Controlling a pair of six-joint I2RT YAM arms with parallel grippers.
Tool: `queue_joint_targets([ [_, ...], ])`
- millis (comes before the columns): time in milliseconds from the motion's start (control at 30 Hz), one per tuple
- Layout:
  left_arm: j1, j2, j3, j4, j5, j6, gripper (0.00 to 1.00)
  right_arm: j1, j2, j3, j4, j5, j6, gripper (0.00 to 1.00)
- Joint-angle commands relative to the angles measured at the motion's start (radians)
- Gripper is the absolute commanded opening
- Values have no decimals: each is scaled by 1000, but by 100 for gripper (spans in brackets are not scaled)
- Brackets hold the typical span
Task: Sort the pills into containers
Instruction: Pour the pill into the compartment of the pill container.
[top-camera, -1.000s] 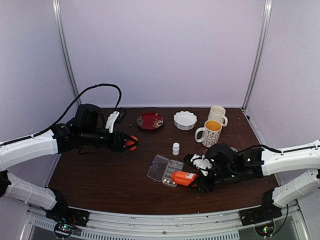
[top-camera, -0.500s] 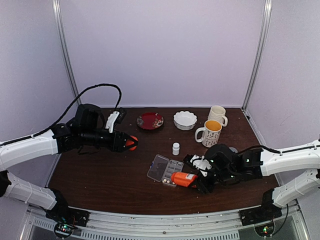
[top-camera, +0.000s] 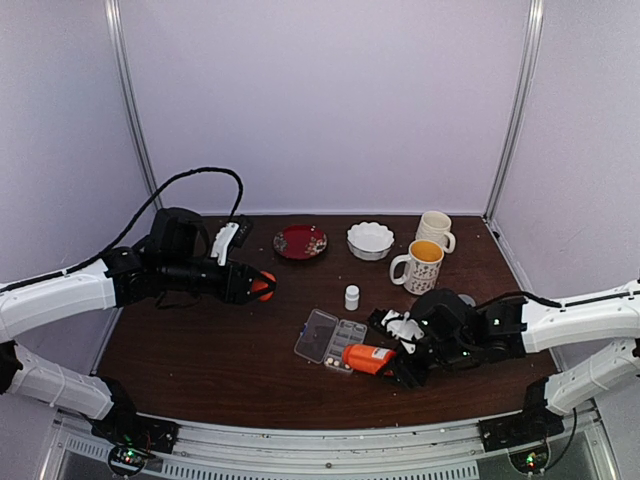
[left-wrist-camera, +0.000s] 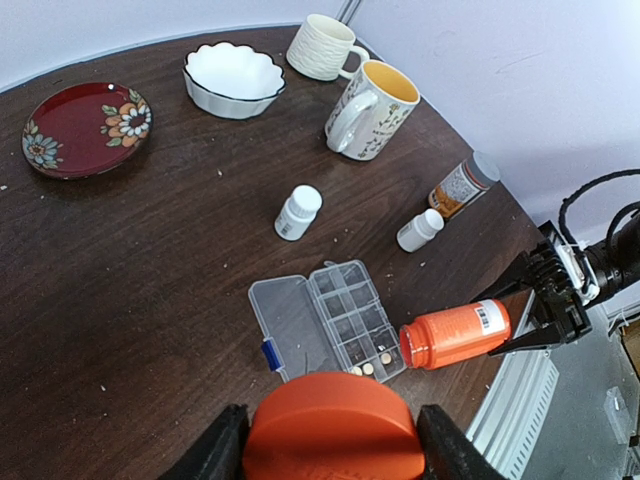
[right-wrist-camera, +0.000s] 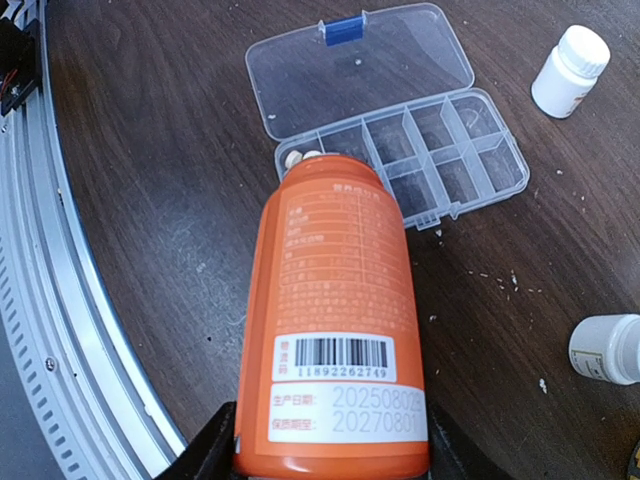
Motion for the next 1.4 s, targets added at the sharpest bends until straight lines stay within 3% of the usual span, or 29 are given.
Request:
queue_joint_targets([
  [0, 3, -18, 4, 24, -4, 4, 0, 10, 22, 41, -40, 16, -12, 0],
  [100, 2, -14, 8, 25, -2, 4, 0, 9, -39, -20, 67, 10, 23, 0],
  [200, 1, -15, 5, 28, -2, 3, 0, 9, 40, 55, -58, 20, -14, 0],
  [300, 1, -11, 7, 30, 0, 4, 0, 11, -13, -6, 58, 3, 15, 0],
  [400, 1, -13, 8, 24, -1, 4, 0, 11, 37, 53, -52, 36, -15, 0],
  [533, 2, -10, 13, 23, -2, 7, 0, 11, -25, -11, 70, 7, 17, 0],
  [633, 2, -10, 12, 23, -2, 6, 0, 11, 40, 58, -53, 23, -17, 0],
  [733, 2, -7, 13, 26, 0, 6, 0, 11, -13, -6, 63, -9, 15, 0],
  [867, 2, -6, 14, 26, 1, 6, 0, 13, 45, 57, -48, 13, -13, 0],
  [967, 1, -3, 19, 24, 3, 7, 0, 12, -28, -9, 76, 0, 24, 0],
  [1067, 2, -3, 19, 22, 2, 8, 0, 13, 37, 67, -60, 32, -14, 0],
  [1200, 1, 0, 20, 24, 6, 7, 0, 15, -13, -2, 64, 19, 20, 0],
  [1300, 1, -2, 16, 26, 4, 7, 0, 14, 61, 67, -50, 19, -15, 0],
  [1367, 1, 0, 17, 26, 4, 7, 0, 15, 30, 28, 23, -8, -1, 0],
])
